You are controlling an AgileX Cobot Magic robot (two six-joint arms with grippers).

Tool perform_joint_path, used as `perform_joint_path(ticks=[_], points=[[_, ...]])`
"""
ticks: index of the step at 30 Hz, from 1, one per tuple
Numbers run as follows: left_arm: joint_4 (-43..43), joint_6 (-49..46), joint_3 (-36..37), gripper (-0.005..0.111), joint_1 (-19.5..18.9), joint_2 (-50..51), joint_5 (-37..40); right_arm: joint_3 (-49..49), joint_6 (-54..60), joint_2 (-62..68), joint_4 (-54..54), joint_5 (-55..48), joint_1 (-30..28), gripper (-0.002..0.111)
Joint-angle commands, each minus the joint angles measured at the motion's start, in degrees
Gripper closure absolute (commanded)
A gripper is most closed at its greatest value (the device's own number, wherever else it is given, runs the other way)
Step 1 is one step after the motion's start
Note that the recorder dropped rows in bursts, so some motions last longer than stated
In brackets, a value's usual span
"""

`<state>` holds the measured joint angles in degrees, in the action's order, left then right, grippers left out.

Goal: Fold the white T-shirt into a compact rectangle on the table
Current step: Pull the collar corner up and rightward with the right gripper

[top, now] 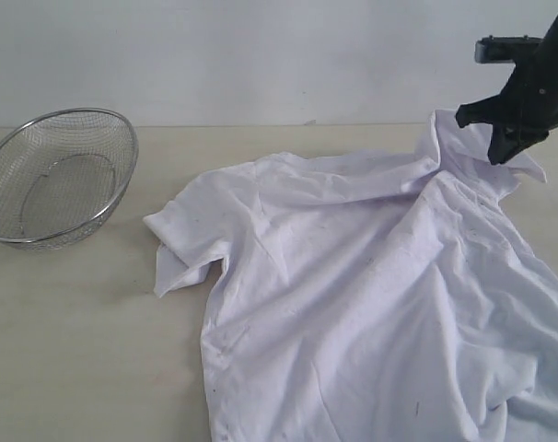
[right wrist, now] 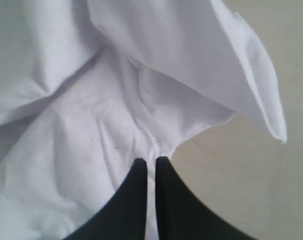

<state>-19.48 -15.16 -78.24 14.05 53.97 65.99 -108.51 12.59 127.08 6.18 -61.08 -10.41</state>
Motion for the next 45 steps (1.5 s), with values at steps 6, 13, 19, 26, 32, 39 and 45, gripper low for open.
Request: perform_joint_path(ticks=[6,13,19,26,32,39,45], points=[[-0.9,-0.5,0.3,0.102,-0.2,0.1,0.4,-0.2,-10.1,6.3,-14.7,15.0,-0.5,0.108],[-2.7,-0.5,0.3,0.102,-0.2,0.1,0.4,-8.0,-28.2,5.5,-20.9,28.6,-1.9,0.108],[-2.6,-0.7,0.3,0.102,-0.2,0.1,0.4,-9.8,-20.1,4.7,-14.0,19.5,-1.9,0.108],[-2.6,-1.2,0.3,0.102,-0.2,0.1,0.4,-5.6,-6.2,3.5,2.0,8.4,-2.2,0.108],[-2.6,-1.6,0.3,0.102,-0.2,0.1,0.4,-1.8,-0.8,1.6,8.2,4.4,-2.2,0.108],[-2.6,-1.7,0.3,0.102,-0.2,0.1,0.4,6.0,-2.8,5.9,6.8,18.8,-4.6,0.108],[-2.6,-1.7,0.3,0.102,-0.2,0.1,0.4,6.0,-3.0,7.5,8.9,24.8,-4.6,0.108]])
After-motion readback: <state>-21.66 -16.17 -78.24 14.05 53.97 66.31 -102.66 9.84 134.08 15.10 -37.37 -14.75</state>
